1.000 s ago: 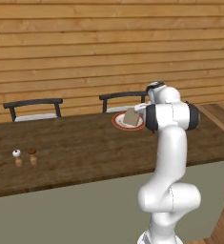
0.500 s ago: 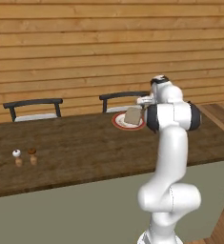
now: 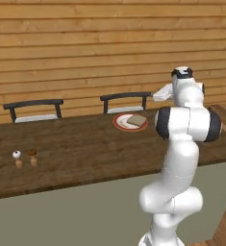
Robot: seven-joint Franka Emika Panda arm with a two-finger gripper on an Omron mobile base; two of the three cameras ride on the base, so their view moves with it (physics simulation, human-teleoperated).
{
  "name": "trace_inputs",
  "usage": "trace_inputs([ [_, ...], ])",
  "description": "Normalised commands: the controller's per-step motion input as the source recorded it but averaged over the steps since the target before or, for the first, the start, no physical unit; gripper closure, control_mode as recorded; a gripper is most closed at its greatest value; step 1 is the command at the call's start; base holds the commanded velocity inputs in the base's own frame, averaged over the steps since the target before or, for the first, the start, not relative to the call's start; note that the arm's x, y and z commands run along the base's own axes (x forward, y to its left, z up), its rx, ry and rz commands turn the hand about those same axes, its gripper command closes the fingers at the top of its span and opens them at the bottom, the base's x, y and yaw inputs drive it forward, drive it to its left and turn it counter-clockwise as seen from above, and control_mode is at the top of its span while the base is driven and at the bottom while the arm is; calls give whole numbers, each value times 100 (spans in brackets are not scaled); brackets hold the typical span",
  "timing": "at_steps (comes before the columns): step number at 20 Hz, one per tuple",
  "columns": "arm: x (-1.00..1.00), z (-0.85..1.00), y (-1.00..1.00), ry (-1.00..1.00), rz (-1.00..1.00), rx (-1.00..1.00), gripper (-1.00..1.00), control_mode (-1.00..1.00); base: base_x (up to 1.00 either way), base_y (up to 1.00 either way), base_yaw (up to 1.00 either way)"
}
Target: Start the toaster. Once the lever pops up, take the bread to the plate on the dining counter.
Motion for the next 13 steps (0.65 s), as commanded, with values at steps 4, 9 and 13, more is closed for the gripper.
trace_inputs([
  [4,-100,68,79,-40,-5,-56,-100,-100,0,0,0],
  [9,-100,46,100,-17,-12,-64,-100,-100,0,0,0],
  [13,-100,27,91,-2,-15,-55,-100,-100,0,0,0],
])
